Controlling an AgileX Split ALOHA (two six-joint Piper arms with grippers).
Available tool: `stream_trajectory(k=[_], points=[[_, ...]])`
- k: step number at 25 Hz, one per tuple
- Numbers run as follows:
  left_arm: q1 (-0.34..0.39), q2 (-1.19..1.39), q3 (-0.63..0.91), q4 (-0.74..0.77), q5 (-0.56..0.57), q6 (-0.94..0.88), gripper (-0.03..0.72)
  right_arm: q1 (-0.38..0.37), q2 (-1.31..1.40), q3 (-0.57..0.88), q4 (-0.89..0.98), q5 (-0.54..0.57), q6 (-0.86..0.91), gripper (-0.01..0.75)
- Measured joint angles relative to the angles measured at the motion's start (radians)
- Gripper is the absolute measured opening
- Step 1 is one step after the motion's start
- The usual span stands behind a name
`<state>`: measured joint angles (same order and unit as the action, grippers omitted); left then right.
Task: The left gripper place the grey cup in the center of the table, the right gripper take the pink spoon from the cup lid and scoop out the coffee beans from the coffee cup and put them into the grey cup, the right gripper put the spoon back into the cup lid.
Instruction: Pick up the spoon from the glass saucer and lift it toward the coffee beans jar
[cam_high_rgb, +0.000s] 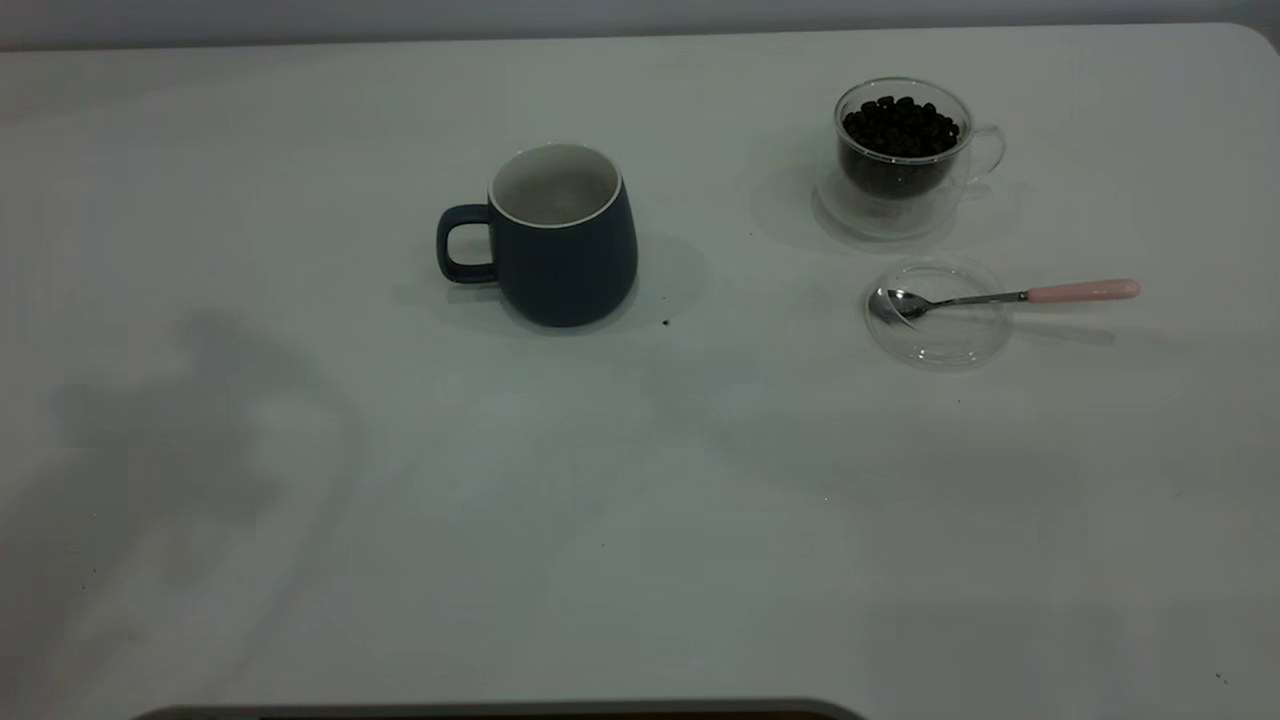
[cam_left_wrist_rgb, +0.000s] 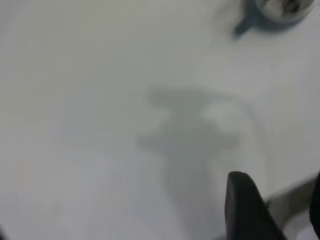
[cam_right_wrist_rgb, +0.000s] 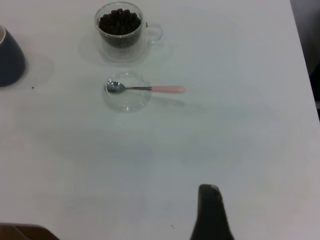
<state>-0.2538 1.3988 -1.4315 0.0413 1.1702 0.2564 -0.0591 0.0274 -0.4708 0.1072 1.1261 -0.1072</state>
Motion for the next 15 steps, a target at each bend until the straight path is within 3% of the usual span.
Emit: stream_trajectory(k=[6, 15], points=[[0.001, -0.159, 0.138, 0.045, 0.0, -0.099, 0.37, 0.0, 0.0, 0.0, 0.0, 0.001, 0.0, 0.578], [0.001, -0.448, 0.634, 0.046, -0.003, -0.315, 0.37, 0.0, 0.0, 0.0, 0.0, 0.001, 0.0, 0.578]])
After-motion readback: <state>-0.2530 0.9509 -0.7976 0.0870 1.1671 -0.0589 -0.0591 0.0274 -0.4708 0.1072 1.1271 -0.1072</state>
